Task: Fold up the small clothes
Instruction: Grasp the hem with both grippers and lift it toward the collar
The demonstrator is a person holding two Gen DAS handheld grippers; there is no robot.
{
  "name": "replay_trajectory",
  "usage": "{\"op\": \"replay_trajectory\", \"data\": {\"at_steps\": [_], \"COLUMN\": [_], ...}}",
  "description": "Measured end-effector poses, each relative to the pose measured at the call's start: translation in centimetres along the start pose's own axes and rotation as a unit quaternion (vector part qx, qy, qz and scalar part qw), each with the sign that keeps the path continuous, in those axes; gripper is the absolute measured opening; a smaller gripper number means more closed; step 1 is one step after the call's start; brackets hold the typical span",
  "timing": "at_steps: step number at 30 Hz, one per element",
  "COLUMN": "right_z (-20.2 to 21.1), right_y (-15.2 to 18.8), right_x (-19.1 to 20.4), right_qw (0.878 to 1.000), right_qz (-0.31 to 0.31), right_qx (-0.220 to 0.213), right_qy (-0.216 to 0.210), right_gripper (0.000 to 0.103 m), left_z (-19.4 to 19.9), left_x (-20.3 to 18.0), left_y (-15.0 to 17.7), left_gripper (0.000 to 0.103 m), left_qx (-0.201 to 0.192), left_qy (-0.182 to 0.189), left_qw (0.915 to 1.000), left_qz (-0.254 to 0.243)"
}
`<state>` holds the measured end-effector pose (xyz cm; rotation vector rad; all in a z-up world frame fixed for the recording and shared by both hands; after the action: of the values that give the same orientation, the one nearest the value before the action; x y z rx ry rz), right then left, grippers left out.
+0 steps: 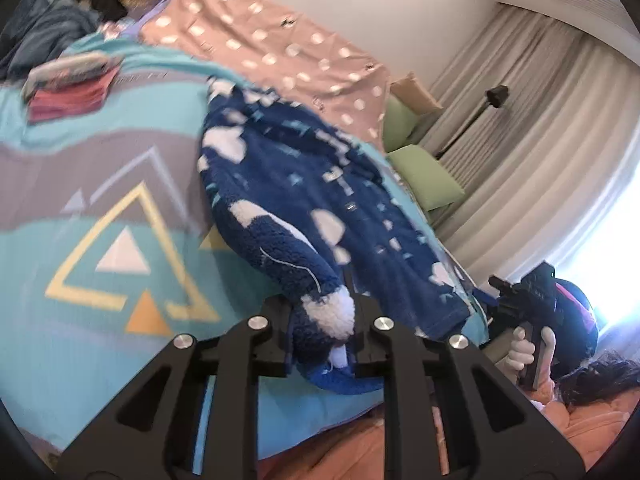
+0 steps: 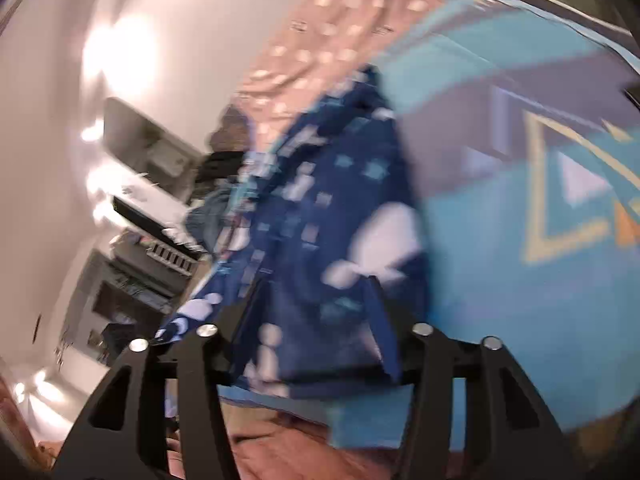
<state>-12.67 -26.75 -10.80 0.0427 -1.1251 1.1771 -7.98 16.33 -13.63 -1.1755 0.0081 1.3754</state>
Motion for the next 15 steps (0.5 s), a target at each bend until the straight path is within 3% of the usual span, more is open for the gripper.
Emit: {"op": "replay_trajectory", "data": {"at_steps": [1,6,8,11,15], "right_z": [0.0,-1.1,-1.5,-3.7,-5.2], "right_y": [0.4,2.7,2.9,3.1,2.4], "right_x": [-1.1,-3.8,-3.4,-2.9,-2.1], "right_qw": [1.0,0.997,0.998,0.995,0.996], "right_qz": [-0.015,-0.042,-0.038,-0.048,-0.036], "right_qx": [0.006,0.042,0.051,0.08,0.073], "right_qy": [0.013,0.048,0.028,-0.031,-0.043], "right_gripper": [0.065,0.065,0.066,0.066,0.068], "left_z": [-0.2,-1.6,-2.1,-3.4,-3.9], "left_x": [0.6,2.6,3.0,3.8,4.9], "left_y": [0.1,1.4,2.1,3.5,3.8], "left_gripper": [0.021,0.035,0.048,0.054,0.058], "left_qx": [0.005,0.049,0.064,0.096,0.09], "left_qy": [-0.004,-0.04,-0.033,-0.014,0.022], "left_qw": [0.9999,0.9979,0.9972,0.9942,0.9918], "left_qz": [0.009,0.016,0.02,0.046,0.088]}}
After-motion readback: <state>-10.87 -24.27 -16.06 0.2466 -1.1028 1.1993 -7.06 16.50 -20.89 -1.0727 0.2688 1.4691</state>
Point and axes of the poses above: each gripper's, at about its wrist camera, not at the fingertips, and z roughly against the way its jaws point, x to its left, y to its underside, the point moved 7 cm from there along -z, roughly the way its jaws point, and after that the axes turned 4 degrees about z, right-handed, at the moved point
